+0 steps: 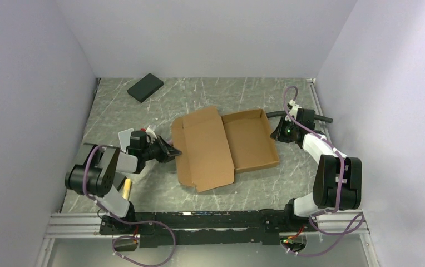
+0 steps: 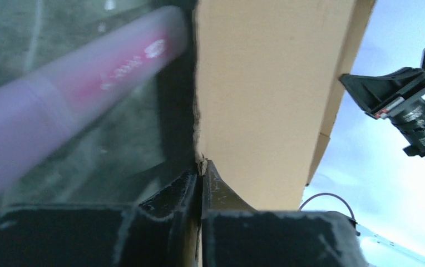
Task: Fold the paper box
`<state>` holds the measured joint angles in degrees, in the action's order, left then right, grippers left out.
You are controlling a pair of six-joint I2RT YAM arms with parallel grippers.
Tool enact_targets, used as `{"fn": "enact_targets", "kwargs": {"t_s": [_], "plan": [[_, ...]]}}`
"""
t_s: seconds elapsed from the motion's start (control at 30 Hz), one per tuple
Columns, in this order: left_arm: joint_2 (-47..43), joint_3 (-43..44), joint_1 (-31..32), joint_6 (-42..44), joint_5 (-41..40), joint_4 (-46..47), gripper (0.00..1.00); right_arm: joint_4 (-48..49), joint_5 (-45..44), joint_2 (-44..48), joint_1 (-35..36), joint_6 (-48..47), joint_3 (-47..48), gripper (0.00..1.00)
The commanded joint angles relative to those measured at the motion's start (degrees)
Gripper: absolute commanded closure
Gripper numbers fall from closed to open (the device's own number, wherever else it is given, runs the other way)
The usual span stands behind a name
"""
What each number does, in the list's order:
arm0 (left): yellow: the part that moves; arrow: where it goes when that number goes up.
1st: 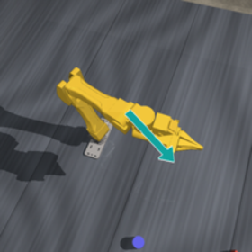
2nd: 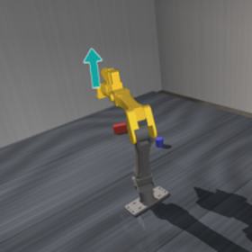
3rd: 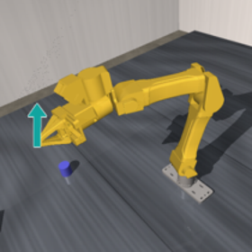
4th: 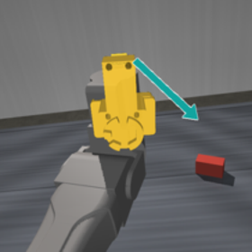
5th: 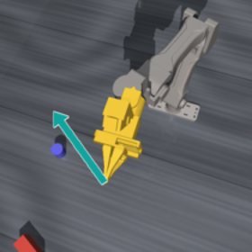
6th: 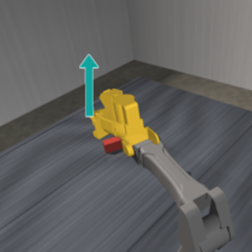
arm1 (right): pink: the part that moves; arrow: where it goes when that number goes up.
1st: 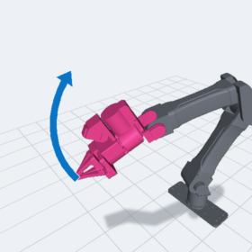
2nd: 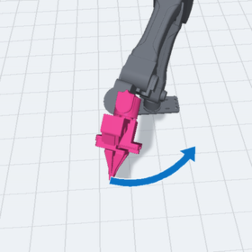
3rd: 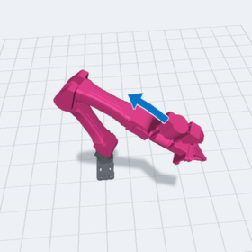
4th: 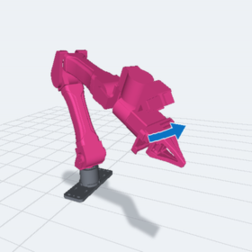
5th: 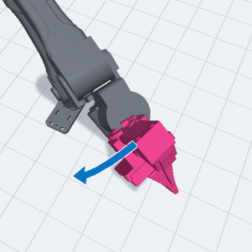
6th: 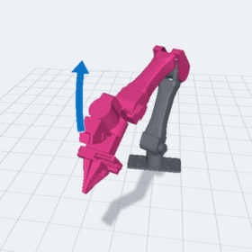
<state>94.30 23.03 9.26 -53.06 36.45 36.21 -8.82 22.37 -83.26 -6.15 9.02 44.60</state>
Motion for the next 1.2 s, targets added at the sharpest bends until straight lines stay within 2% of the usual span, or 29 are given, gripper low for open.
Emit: {"fn": "enact_targets", "kwargs": {"t_s": [0.0,0.07,0.23,0.37,0.5,0.77,0.9,1.03,1.17], "plan": [[-10.63,1.68,0.06,2.69,-0.91,-8.54,0.96,1.11,2.96,-0.13,-0.18,-0.18,0.42,1.0],[-16.13,4.32,0.06,5.04,-2.01,-15.5,1.0,1.16,5.06,0.11,-0.18,-0.1,0.32,1.0],[-25.25,12.69,0.06,9.68,-2.4,-28.95,1.0,1.91,10.49,1.42,-0.04,1.08,-0.35,1.0],[-23.6,22.07,0.11,16.52,-0.82,-39.09,1.0,2.75,18.06,2.29,0.72,2.55,-1.33,1.0],[-18.03,32.35,0.14,24.66,0.23,-48.0,1.0,2.59,25.51,3.09,4.42,2.48,-2.18,0.99],[-7.01,53.01,0.35,41.51,3.75,-63.03,1.0,1.03,29.88,7.6,13.8,-1.4,-4.95,0.85],[-5.51,57.93,1.61,48.29,5.29,-64.68,1.0,-1.69,29.37,9.22,15.2,-6.0,-4.59,0.72],[-4.65,60.75,5.19,57.89,3.78,-67.46,1.0,-9.03,26.46,11.78,15.21,-16.27,-1.74,0.55],[-4.3,62.54,8.2,62.58,4.05,-68.2,1.0,-19.44,26.62,13.66,14.34,-30.11,2.24,0.4]]}}
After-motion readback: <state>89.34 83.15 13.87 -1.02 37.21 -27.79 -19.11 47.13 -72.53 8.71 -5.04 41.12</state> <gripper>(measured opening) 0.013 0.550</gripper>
